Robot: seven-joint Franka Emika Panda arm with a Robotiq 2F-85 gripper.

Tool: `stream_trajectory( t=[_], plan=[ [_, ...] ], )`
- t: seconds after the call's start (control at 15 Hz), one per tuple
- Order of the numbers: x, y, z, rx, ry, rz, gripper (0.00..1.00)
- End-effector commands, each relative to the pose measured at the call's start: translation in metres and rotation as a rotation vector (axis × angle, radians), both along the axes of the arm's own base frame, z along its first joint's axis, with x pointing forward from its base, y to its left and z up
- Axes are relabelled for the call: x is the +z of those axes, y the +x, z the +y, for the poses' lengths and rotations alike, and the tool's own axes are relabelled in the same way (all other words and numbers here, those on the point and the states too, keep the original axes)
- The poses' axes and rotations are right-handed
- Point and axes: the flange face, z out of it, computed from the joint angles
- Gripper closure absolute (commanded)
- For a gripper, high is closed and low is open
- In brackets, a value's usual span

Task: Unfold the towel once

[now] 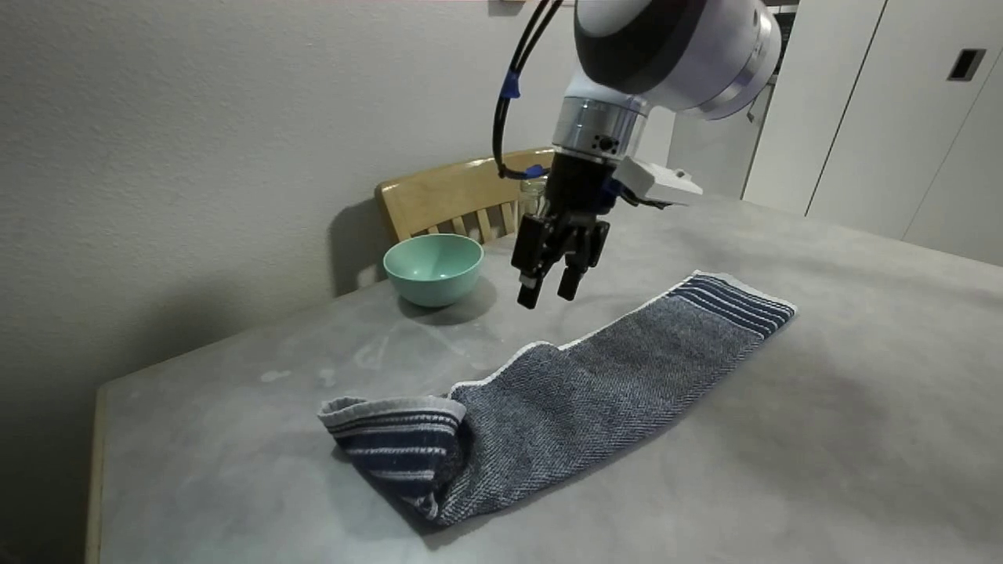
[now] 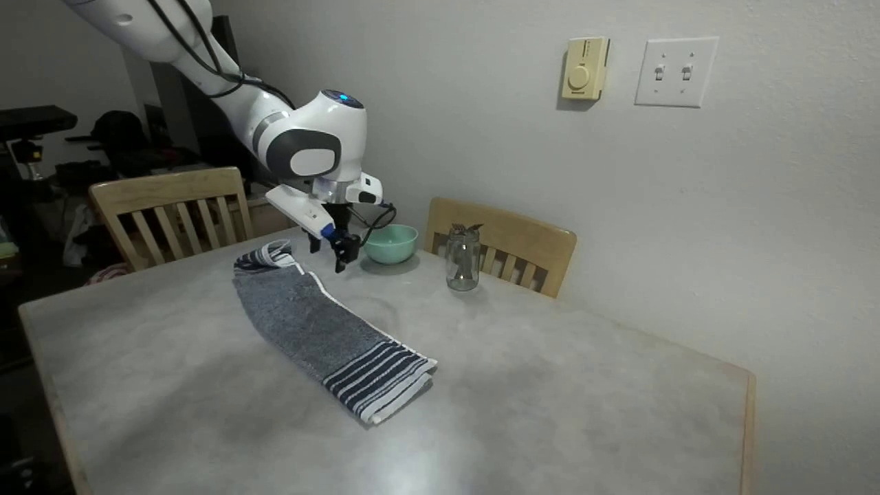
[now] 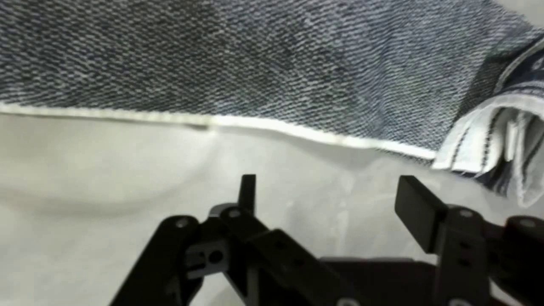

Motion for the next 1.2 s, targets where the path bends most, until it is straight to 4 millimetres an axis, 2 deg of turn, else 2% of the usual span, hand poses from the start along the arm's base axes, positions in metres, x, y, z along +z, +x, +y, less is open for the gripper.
stream_trajectory(
  t=[0.0, 0.2, 0.47, 0.53, 0.87, 1.07, 1.13],
  plan=[
    [-0.001, -0.002, -0.026, -0.171, -0.088, -0.026, 0.48],
    [-0.006, 0.000, -0.019, -0.168, -0.056, 0.036, 0.68],
    [-0.005, -0.005, 0.020, -0.030, 0.014, 0.099, 0.97],
    [-0.005, -0.007, 0.030, -0.002, 0.015, 0.111, 0.99],
    [-0.006, -0.008, 0.074, 0.137, 0.033, 0.168, 1.00],
    [-0.019, -0.004, 0.093, 0.242, 0.069, 0.202, 1.00],
    [-0.024, -0.003, 0.100, 0.281, 0.078, 0.215, 0.88]
  ],
)
